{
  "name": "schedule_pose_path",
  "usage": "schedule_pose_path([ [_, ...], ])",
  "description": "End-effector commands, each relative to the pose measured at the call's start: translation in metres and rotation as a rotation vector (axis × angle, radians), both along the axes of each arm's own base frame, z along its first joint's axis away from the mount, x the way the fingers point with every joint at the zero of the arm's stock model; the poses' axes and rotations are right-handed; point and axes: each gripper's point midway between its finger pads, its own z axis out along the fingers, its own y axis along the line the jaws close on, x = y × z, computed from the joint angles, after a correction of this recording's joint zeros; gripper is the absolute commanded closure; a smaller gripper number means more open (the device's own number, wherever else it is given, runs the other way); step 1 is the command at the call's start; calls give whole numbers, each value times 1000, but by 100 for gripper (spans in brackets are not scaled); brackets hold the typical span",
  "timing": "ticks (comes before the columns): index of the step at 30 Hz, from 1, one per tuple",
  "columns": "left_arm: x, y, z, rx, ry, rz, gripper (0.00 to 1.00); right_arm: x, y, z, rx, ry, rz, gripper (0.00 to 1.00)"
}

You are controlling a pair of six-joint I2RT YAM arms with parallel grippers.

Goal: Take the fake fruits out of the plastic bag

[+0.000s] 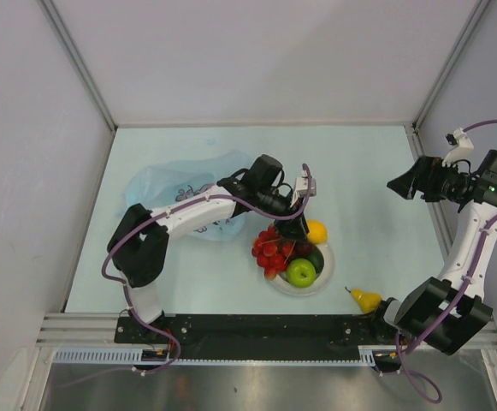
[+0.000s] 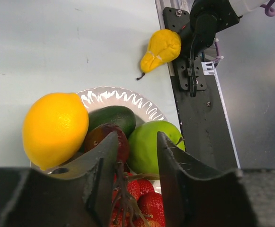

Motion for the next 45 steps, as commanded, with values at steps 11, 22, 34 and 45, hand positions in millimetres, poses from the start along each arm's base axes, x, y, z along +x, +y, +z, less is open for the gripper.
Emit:
schedule_pose_path([
  [11, 18, -19, 34, -97, -40, 70, 1, -3, 13, -23, -248, -20, 175, 0],
  [22, 24, -29, 55, -143, -58, 102, 0, 0, 37, -24, -218, -26, 253, 0],
  [34, 90, -11, 76, -44, -189, 469, 0, -8, 43, -24, -189, -7, 270, 0],
  [45, 106, 92, 3, 133, 58, 808, 11, 0, 43, -25, -140, 9, 241, 0],
])
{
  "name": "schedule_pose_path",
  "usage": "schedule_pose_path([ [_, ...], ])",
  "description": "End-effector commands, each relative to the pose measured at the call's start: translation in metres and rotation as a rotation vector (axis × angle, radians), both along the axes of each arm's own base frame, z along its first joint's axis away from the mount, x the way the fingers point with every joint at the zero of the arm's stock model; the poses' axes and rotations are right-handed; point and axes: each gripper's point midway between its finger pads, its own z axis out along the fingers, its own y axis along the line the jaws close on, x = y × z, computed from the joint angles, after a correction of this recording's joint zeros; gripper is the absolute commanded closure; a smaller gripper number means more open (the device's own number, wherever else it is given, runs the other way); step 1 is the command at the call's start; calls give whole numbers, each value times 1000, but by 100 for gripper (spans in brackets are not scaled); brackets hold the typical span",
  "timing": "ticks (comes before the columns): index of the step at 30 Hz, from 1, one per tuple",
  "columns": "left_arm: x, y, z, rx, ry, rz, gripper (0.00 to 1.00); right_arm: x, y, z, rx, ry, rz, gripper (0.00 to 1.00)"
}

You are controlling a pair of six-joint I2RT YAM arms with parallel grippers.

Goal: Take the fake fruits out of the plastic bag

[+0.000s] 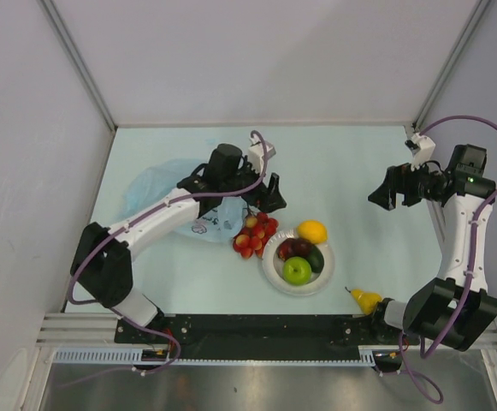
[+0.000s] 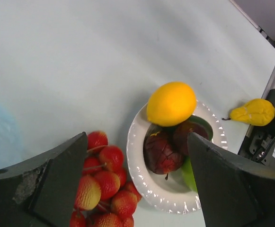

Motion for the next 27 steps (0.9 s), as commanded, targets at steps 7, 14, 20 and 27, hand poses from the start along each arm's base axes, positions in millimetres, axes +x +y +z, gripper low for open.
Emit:
schedule_pose_path([
  [7, 91, 124, -77, 181, 67, 360, 18, 4, 3, 5, 48, -5, -13, 0],
  [14, 109, 120, -26, 111, -71, 297, 16, -1, 5, 1, 64, 6, -13, 0],
  [20, 59, 55, -34, 15, 99, 150, 28, 0, 4, 1, 78, 7, -30, 0],
  [27, 73, 82, -76, 19, 301, 404, 30, -9, 1, 0, 66, 14, -41, 0],
])
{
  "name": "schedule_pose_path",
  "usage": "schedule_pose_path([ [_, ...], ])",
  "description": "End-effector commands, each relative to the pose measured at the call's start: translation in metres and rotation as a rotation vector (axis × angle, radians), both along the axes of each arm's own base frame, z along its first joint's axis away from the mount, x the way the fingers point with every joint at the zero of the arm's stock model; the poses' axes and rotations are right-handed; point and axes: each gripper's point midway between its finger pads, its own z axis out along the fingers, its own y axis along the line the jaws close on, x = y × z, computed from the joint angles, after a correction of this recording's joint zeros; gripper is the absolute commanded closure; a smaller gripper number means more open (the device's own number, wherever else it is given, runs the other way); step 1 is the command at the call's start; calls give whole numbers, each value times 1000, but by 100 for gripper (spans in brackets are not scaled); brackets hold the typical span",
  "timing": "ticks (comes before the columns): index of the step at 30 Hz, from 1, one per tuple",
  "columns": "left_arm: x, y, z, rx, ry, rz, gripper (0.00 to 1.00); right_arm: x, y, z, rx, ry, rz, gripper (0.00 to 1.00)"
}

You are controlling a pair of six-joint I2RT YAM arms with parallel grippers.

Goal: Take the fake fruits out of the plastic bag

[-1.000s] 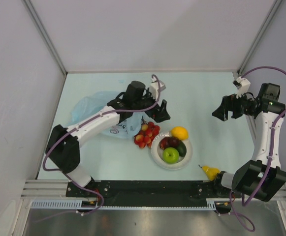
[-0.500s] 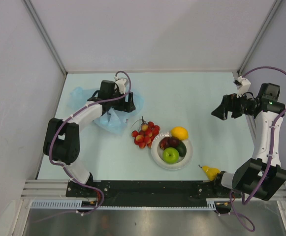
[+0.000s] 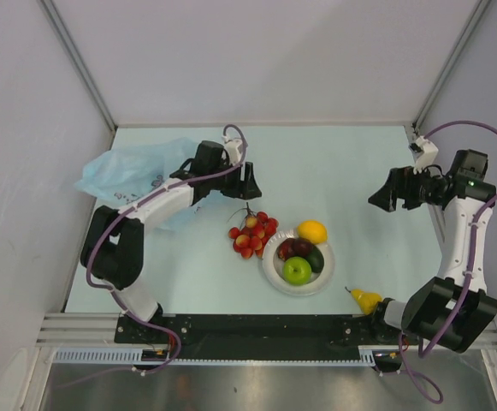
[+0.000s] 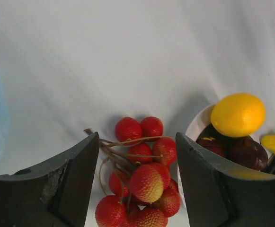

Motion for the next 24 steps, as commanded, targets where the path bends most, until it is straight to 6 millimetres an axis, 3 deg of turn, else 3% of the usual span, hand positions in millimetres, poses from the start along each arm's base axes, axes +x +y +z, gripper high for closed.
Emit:
schedule_pose_path([
  [1, 15, 20, -18, -22, 119, 164, 30, -7, 2, 9, -1, -33, 0, 0],
  [9, 6, 14, -61, -47, 264, 180, 32, -7, -6, 7, 10, -30, -34, 0],
  [15, 15, 7, -79, -50, 300, 183, 39, -8, -11, 5, 16, -19, -56, 0],
  [16, 14, 3, -79, -64, 307, 164, 43, -7, -12, 5, 17, -18, -60, 0],
  [19, 19, -4, -75, -97, 305, 148, 93, -8, -15, 6, 16, -19, -73, 0],
  [20, 16, -8, -72, -111, 313, 129, 100, -8, -15, 6, 17, -19, -73, 0],
  [24, 7, -13, -44, -169, 284, 71, 100, -10, -15, 4, 22, -17, -71, 0],
])
